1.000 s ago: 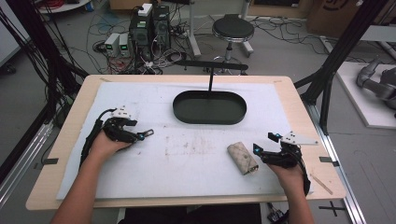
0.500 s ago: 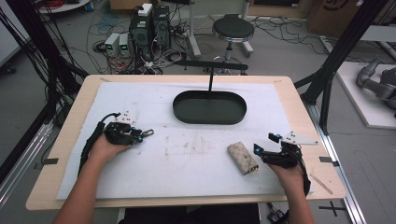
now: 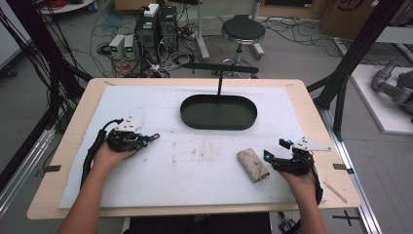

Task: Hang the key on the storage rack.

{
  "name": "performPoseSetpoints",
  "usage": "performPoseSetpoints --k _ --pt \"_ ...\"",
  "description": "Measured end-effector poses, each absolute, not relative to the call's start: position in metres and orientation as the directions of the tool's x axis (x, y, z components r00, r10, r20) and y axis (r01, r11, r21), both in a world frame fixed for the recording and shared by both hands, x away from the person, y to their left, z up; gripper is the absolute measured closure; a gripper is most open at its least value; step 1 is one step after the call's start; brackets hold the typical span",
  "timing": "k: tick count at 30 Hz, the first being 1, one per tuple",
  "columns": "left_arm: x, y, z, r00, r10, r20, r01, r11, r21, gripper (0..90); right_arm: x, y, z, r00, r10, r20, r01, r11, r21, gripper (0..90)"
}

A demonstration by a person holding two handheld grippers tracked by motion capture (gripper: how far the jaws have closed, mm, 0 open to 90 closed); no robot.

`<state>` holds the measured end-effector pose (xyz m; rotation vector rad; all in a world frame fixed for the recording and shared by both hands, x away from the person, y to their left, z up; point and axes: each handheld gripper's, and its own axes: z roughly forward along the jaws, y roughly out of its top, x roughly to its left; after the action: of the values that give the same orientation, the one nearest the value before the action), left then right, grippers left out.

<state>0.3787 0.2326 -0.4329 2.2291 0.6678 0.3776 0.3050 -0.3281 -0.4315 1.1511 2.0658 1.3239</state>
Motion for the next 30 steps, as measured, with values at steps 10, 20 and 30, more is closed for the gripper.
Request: performPoseSetpoints --k 10,20,30 --pt "0.373 0.23 -0.398 0.826 0.562 0.044 0.272 -0.467 0.842 84.8 0.306 -0.326 -0.433 -0.568 0.818 0.094 0.421 0.19 0.887 17.4" --pt "0.384 0.207 -0.369 0.847 0.531 0.036 0.227 -0.422 0.877 85.9 0.308 -0.325 -0.433 -0.572 0.815 0.096 0.416 0.187 0.89 17.4" --pt "0.411 0.168 -0.333 0.86 0.505 0.076 0.165 -0.415 0.895 86.0 0.308 -0.327 -0.432 -0.561 0.821 0.11 0.419 0.166 0.893 17.4"
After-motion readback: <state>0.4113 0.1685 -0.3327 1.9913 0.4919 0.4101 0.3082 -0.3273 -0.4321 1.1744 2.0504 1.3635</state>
